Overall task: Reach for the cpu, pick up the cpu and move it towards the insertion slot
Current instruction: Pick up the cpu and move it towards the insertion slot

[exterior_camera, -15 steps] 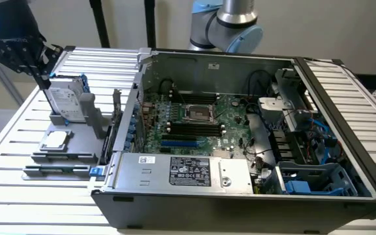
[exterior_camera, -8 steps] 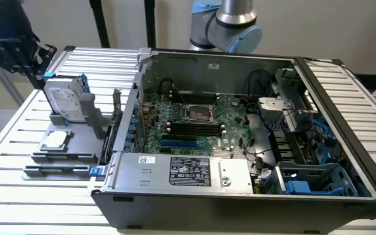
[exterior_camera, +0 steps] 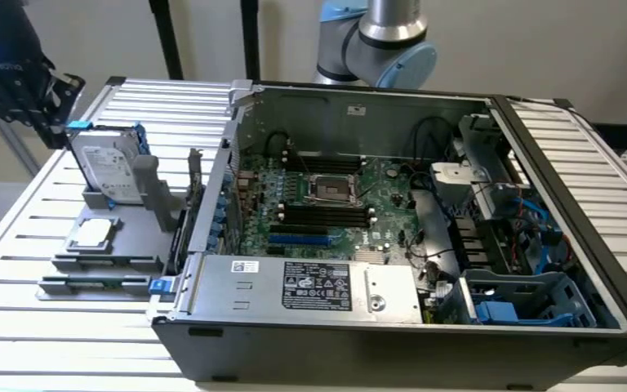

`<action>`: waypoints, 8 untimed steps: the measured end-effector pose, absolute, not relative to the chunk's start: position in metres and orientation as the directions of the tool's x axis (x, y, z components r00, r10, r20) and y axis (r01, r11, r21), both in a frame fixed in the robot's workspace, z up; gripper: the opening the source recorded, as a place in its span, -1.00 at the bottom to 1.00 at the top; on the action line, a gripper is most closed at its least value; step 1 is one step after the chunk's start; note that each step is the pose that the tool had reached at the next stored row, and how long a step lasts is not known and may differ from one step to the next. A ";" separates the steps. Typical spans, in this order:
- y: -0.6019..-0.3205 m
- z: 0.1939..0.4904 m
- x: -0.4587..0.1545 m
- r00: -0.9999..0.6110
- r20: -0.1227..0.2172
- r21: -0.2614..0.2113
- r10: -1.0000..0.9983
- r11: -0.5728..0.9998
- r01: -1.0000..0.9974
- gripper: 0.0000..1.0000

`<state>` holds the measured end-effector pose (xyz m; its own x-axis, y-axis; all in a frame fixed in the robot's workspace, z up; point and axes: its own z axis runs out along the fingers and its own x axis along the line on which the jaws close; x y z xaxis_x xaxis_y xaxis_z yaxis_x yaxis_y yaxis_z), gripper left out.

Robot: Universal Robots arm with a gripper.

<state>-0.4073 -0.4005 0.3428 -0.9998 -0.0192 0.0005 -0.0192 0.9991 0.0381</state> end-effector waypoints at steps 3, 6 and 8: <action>-0.401 0.343 -0.407 -1.000 0.000 0.037 -0.019 0.999 -0.019 -0.52; -0.400 0.342 -0.407 -1.000 0.002 0.036 -0.019 0.999 -0.019 -0.16; -0.400 0.341 -0.407 -1.000 0.004 0.035 -0.019 0.999 -0.019 -0.05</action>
